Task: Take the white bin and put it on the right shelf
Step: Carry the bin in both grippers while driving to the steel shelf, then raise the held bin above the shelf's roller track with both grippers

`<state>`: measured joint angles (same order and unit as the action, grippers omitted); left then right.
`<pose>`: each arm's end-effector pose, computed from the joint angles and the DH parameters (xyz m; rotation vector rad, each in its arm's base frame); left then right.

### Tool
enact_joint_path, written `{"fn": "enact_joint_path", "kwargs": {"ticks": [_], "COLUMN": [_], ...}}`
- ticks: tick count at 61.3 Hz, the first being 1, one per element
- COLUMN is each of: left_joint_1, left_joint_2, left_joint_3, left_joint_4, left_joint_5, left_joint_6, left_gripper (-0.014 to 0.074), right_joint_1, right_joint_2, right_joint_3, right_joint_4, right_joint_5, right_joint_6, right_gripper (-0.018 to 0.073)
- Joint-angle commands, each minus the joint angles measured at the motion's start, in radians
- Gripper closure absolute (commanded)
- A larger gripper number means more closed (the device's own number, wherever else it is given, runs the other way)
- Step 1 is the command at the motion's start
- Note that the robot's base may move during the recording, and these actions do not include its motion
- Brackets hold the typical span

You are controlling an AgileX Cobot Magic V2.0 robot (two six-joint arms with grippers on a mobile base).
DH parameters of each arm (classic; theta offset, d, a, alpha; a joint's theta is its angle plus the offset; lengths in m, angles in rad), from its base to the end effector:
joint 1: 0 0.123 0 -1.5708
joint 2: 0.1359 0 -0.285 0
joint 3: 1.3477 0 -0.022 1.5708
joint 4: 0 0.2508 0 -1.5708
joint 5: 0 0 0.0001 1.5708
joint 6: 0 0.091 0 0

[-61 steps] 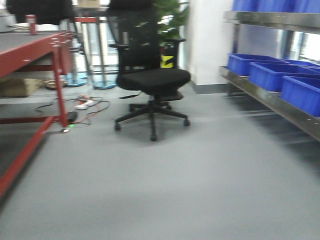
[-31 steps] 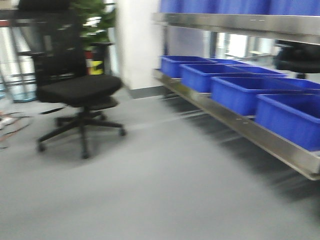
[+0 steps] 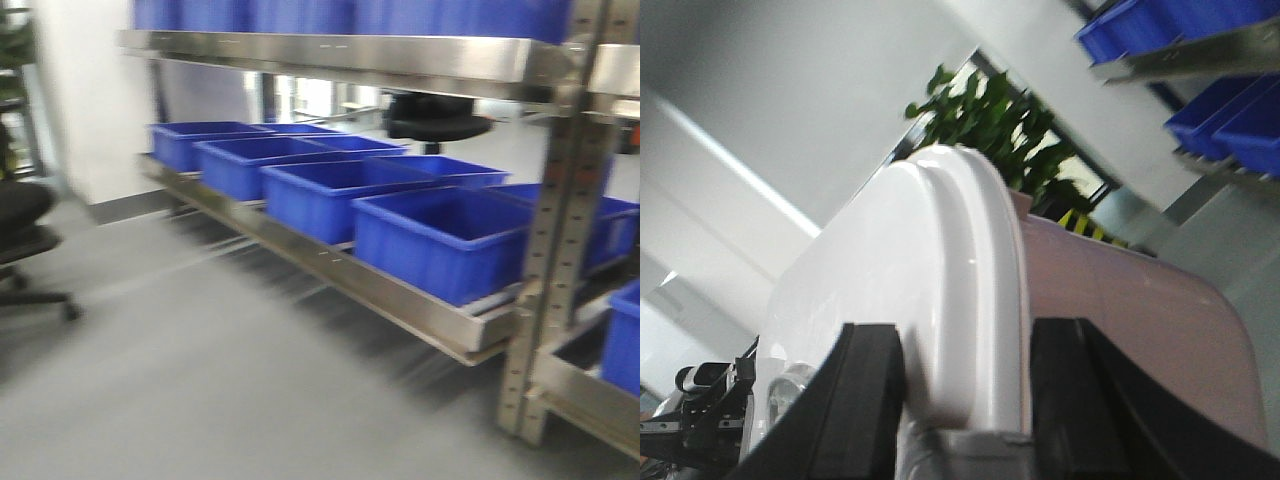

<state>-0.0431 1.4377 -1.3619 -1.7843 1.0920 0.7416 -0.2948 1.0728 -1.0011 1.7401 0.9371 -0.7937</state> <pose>0.2893 -0.0915 0.4505 0.1675 1.5962 -1.6664 0.2153 0.0102 0.4286 0.1760 1.5357 1.2209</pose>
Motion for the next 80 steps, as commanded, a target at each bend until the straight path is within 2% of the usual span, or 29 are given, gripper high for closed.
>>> {"fn": "enact_joint_path", "kwargs": {"ticks": [1, 80], "left_joint_1": [-0.037, -0.037], "left_joint_2": [-0.041, -0.04], "left_joint_3": [-0.038, -0.038], "left_joint_4": [-0.023, -0.023], "left_joint_5": [0.212, 0.21], "left_joint_6": [0.019, 0.019], "left_gripper": [0.0722, 0.0722], "right_joint_1": [0.031, 0.031], "right_joint_2": [-0.037, -0.037], "right_joint_3": [-0.041, -0.041], "right_joint_4": [0.159, 0.159], "right_joint_5": [0.246, 0.246], "right_joint_6": [0.007, 0.007], "right_gripper": [0.0443, 0.0443]}}
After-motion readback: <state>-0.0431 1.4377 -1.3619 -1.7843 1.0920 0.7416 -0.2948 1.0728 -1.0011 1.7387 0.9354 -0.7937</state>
